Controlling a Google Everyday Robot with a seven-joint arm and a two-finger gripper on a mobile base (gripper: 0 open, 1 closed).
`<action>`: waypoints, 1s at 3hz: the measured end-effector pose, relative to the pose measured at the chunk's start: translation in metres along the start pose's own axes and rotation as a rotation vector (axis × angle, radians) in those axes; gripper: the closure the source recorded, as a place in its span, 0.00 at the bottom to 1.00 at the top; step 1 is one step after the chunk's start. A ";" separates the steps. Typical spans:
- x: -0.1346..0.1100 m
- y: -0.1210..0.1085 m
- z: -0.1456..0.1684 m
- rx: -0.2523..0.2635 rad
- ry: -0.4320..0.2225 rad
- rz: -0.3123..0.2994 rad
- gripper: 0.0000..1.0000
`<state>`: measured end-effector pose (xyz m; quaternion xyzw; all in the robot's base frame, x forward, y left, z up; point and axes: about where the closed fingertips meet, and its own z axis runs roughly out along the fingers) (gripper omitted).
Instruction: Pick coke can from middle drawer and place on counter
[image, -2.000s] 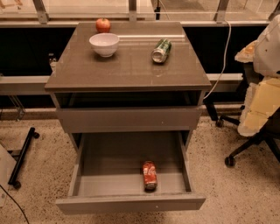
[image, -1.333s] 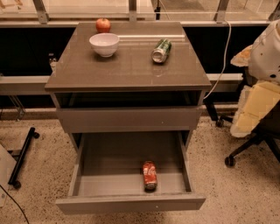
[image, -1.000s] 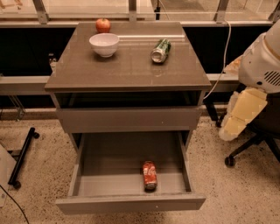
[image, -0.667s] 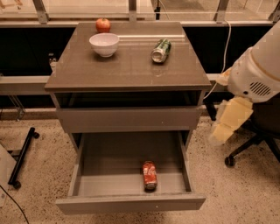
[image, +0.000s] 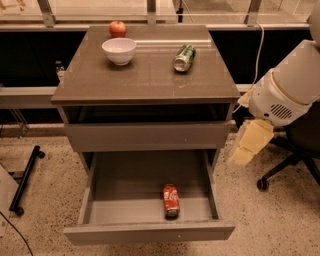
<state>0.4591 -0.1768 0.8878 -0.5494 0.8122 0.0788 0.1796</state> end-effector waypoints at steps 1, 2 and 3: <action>-0.004 0.002 0.011 -0.013 -0.030 0.015 0.00; -0.017 0.003 0.038 -0.043 -0.094 0.024 0.00; -0.029 0.001 0.072 -0.089 -0.149 0.057 0.00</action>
Offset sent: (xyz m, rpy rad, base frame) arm 0.0254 0.0526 -0.0530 0.2032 0.0049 0.0031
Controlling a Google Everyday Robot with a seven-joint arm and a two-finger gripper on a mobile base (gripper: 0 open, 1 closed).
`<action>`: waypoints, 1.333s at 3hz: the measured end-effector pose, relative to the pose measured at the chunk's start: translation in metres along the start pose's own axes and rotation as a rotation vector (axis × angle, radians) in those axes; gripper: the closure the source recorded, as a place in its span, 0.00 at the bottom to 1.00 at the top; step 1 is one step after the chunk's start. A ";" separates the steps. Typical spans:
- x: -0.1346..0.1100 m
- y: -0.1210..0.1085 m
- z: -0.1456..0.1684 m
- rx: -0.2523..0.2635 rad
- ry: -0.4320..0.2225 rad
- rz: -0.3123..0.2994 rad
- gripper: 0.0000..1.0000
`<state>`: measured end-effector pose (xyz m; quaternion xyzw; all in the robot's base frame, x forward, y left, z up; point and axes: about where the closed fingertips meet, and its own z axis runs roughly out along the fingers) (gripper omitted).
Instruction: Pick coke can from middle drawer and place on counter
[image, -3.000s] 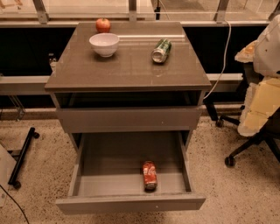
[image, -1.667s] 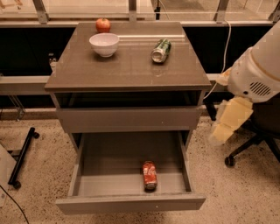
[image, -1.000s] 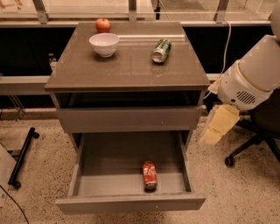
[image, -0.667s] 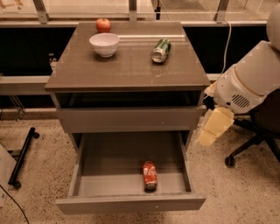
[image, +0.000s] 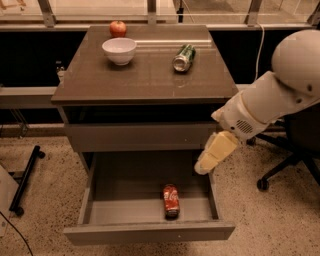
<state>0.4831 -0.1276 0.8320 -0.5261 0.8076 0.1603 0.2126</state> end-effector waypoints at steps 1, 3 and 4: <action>-0.002 -0.010 0.049 -0.027 -0.044 0.099 0.00; 0.008 -0.032 0.119 -0.012 -0.054 0.235 0.00; 0.018 -0.045 0.149 -0.027 -0.026 0.291 0.00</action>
Offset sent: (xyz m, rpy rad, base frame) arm 0.0493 0.0446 -0.1108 0.1401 0.0807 -0.2309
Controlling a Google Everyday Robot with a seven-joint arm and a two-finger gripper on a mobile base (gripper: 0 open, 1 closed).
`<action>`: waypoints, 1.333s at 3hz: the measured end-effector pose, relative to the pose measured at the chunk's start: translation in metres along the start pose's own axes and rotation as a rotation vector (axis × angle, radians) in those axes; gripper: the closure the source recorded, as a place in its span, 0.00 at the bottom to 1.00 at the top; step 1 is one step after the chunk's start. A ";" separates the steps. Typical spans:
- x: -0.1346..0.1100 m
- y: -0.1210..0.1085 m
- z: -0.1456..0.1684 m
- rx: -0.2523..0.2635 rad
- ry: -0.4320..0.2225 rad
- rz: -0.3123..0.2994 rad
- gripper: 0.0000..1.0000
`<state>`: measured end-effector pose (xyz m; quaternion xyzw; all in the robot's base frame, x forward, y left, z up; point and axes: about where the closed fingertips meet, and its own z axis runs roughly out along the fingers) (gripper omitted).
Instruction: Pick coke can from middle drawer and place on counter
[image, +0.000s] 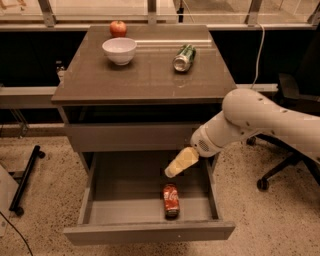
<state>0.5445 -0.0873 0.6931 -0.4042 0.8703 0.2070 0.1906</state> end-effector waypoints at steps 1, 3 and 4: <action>0.001 -0.001 0.004 -0.004 0.004 0.007 0.00; 0.014 -0.010 0.036 -0.013 0.004 0.139 0.00; 0.023 -0.015 0.068 -0.038 0.005 0.219 0.00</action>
Offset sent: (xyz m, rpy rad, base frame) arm 0.0057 -0.0002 -0.0298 -0.0286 0.0833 -0.1121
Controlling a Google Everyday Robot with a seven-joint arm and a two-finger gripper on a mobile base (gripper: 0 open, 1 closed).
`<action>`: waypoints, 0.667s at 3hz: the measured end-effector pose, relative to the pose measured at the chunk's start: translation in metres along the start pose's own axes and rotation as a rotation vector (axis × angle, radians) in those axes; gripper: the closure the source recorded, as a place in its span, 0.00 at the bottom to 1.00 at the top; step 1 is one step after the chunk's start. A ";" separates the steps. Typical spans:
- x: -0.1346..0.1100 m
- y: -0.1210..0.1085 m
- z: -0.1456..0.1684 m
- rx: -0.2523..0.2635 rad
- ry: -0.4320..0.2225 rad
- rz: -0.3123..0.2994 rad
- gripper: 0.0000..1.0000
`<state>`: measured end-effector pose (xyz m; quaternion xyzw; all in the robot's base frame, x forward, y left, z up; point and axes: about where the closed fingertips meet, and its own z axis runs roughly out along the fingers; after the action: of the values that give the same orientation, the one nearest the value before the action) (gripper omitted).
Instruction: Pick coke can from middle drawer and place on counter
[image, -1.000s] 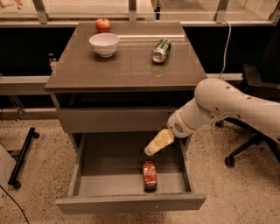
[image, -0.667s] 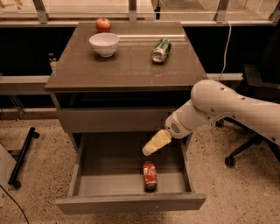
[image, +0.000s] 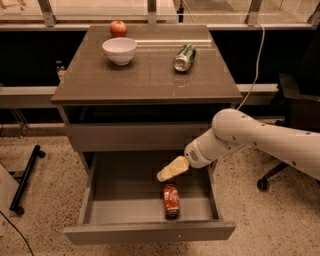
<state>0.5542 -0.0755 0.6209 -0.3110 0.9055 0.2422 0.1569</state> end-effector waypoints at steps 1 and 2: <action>0.007 -0.007 0.035 -0.022 0.012 0.077 0.00; 0.014 -0.015 0.070 -0.042 0.018 0.157 0.00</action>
Offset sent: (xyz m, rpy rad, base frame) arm 0.0172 0.0302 -0.1138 0.0699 0.1874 -0.1909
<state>0.5630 -0.0551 0.5515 -0.2444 0.9233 0.2697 0.1227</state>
